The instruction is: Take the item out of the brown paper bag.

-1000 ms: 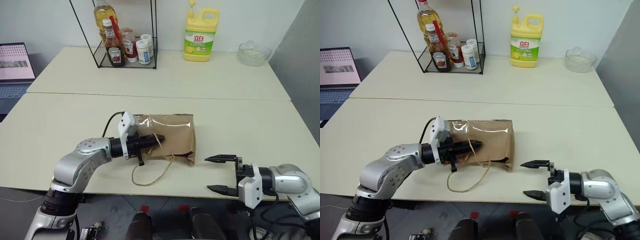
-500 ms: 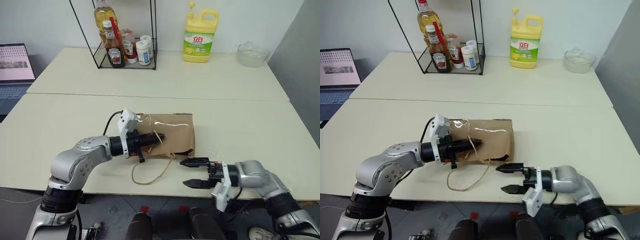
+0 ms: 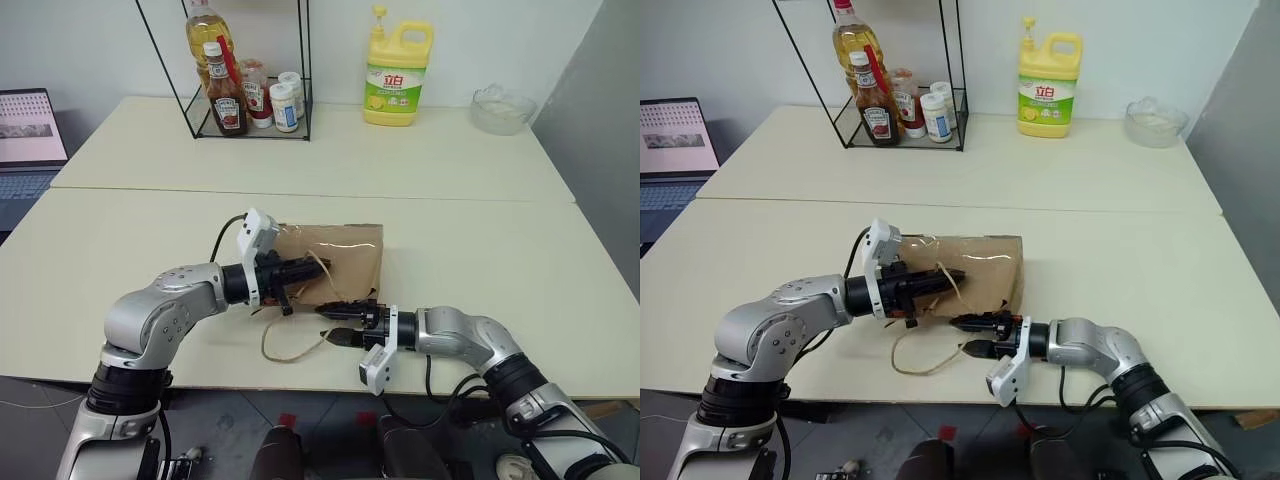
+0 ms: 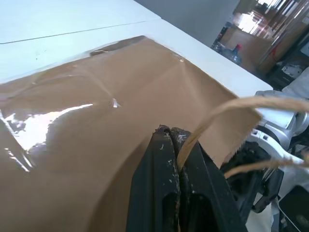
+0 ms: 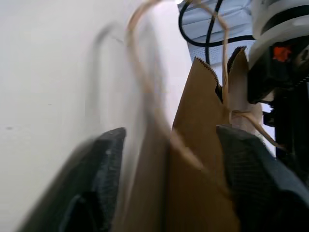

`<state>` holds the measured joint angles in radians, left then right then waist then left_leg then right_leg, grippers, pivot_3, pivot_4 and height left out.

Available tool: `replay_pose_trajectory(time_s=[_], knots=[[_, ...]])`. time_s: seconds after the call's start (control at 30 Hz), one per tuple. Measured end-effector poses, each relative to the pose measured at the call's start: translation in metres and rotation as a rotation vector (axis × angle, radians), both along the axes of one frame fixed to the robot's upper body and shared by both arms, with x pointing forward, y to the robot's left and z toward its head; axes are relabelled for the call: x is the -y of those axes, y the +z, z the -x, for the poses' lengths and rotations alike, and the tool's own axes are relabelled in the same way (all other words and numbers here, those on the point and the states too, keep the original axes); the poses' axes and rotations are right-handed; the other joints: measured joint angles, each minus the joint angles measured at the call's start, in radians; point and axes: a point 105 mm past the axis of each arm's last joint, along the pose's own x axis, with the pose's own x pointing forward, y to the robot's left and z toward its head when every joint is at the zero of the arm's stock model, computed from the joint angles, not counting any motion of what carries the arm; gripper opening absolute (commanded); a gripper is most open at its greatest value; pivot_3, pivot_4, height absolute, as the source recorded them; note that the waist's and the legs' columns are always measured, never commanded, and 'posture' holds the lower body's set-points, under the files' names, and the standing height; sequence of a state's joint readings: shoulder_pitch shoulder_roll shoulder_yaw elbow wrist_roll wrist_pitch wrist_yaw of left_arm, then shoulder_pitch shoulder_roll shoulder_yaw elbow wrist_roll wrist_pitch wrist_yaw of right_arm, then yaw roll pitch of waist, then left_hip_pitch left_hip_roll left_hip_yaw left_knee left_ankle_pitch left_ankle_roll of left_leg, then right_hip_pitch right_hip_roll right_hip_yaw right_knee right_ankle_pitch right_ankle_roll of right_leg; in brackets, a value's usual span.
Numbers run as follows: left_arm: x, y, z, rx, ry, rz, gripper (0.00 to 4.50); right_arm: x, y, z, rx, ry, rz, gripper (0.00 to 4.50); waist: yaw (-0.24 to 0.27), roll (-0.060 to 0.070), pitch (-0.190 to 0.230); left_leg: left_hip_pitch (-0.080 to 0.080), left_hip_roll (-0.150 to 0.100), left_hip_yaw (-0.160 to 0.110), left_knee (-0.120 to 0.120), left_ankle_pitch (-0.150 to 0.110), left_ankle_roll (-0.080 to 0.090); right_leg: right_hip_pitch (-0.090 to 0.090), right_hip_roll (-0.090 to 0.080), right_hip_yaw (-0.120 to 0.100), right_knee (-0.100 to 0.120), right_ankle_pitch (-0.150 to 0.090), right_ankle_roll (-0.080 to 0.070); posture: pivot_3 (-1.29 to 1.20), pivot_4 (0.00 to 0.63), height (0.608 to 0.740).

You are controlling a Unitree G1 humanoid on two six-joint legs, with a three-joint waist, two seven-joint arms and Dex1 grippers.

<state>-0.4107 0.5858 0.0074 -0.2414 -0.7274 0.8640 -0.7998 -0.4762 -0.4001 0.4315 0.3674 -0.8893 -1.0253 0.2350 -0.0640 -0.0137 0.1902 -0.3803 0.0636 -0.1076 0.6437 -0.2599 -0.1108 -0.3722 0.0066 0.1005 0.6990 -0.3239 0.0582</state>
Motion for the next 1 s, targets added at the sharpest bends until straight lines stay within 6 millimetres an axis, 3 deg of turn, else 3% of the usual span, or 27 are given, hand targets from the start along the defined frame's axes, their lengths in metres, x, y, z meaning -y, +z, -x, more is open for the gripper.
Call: replay_pose_trajectory(time_s=[0.2,0.63,0.8,1.0], knots=[[-0.001,0.000,0.000,0.000,0.004,-0.001,0.00,0.004,0.009,-0.001,0.014,0.005,-0.054,0.06,0.003,0.000,0.000,0.000,0.000,0.000,0.000,-0.001,0.001,0.000,-0.001,0.000,0.000,0.000,0.000,0.00,0.150,0.740],[-0.005,0.011,-0.009,0.015,0.040,0.023,0.00,0.017,0.006,0.002,-0.103,-0.008,-0.028,0.06,0.009,-0.001,0.000,-0.001,-0.001,0.000,0.000,-0.001,0.002,0.001,-0.001,0.000,-0.002,0.000,0.000,0.00,0.150,0.740],[-0.007,0.042,-0.023,0.065,0.077,0.080,0.00,0.019,0.000,0.000,-0.263,-0.048,0.019,0.06,0.009,-0.001,0.000,-0.001,-0.001,-0.001,0.000,-0.001,0.002,0.002,-0.002,-0.001,-0.002,0.000,0.000,0.00,0.150,0.740],[-0.004,0.086,-0.048,0.132,0.158,0.169,0.00,0.020,-0.002,0.000,-0.317,-0.068,0.056,0.06,0.013,-0.001,-0.001,-0.001,-0.002,-0.001,0.000,0.000,0.001,0.002,-0.002,-0.002,-0.003,0.000,0.000,0.00,0.150,0.740]])
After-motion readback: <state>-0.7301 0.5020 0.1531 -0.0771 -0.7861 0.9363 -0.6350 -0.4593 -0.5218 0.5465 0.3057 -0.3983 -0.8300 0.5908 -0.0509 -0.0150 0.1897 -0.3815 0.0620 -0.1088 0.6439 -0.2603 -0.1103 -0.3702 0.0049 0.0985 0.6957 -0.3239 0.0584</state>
